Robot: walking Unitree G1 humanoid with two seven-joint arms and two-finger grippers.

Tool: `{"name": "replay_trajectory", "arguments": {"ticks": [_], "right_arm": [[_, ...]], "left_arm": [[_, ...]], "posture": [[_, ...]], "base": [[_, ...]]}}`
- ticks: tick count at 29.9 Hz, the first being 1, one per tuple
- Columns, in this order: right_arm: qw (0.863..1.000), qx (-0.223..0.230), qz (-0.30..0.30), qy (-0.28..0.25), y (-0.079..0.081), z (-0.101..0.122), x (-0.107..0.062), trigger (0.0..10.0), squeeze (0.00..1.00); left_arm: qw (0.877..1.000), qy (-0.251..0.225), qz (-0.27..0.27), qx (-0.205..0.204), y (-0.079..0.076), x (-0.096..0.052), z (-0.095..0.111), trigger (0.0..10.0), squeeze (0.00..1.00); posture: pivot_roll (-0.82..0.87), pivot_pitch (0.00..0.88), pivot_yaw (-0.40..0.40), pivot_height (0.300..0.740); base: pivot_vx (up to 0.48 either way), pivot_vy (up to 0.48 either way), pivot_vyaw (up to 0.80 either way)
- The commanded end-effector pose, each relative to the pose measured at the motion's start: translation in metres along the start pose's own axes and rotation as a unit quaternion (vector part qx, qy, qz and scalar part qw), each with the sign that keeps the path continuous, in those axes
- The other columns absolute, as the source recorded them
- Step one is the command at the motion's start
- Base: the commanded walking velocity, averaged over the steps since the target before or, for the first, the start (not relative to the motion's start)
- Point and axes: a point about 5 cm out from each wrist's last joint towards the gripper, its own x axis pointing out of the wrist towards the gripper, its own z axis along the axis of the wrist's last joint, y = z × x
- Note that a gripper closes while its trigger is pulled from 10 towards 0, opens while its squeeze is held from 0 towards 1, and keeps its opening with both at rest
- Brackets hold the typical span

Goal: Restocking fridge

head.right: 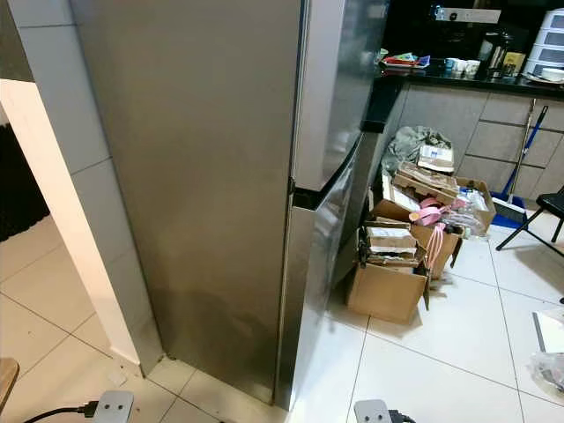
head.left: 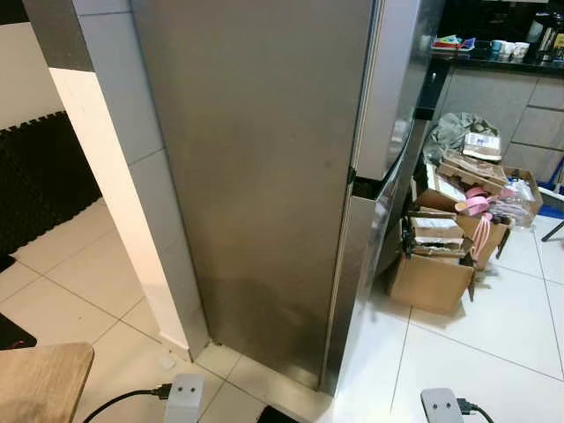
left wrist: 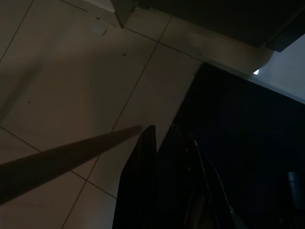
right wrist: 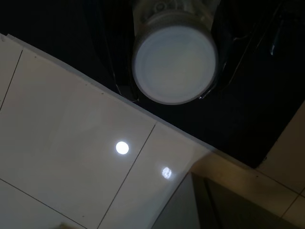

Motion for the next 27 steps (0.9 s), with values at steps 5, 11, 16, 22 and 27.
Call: {"name": "replay_trajectory", "arguments": {"ticks": [5,11,16,22,27], "right_arm": [[1.0,-0.003,-0.002,0.013,-0.0034,-0.0062,-0.0018,10.0,0.0],[1.0,-0.004,0.0,0.012,-0.0025,-0.0045,-0.0011,10.0,0.0],[1.0,-0.01,0.005,0.01,-0.0012,-0.0017,0.0,10.0,0.0],[1.0,-0.012,0.006,0.01,-0.0026,-0.0017,-0.0001,10.0,0.0],[1.0,-0.015,0.007,0.011,-0.004,-0.0034,-0.0009,10.0,0.0]], "left_arm": [[1.0,0.001,-0.006,0.0,-0.0042,-0.0008,-0.0026,10.0,0.0],[1.0,0.003,-0.004,-0.001,-0.0024,-0.0014,-0.0045,10.0,0.0],[1.0,0.003,-0.003,-0.001,-0.0017,-0.0018,-0.0057,10.0,0.0],[1.0,0.003,-0.004,0.0,-0.002,-0.0022,-0.0068,10.0,0.0],[1.0,0.005,-0.004,0.002,-0.0017,-0.0029,-0.0089,10.0,0.0]], "posture": [[-0.03,0.045,-0.028,0.74],[-0.02,0.041,-0.03,0.74],[-0.02,0.036,-0.037,0.74],[-0.02,0.03,-0.041,0.74],[-0.02,0.022,-0.047,0.74]], "base": [[0.0,0.0,0.0],[0.0,0.0,0.0],[0.0,0.0,0.0],[0.0,0.0,0.0],[0.0,0.0,0.0]]}}
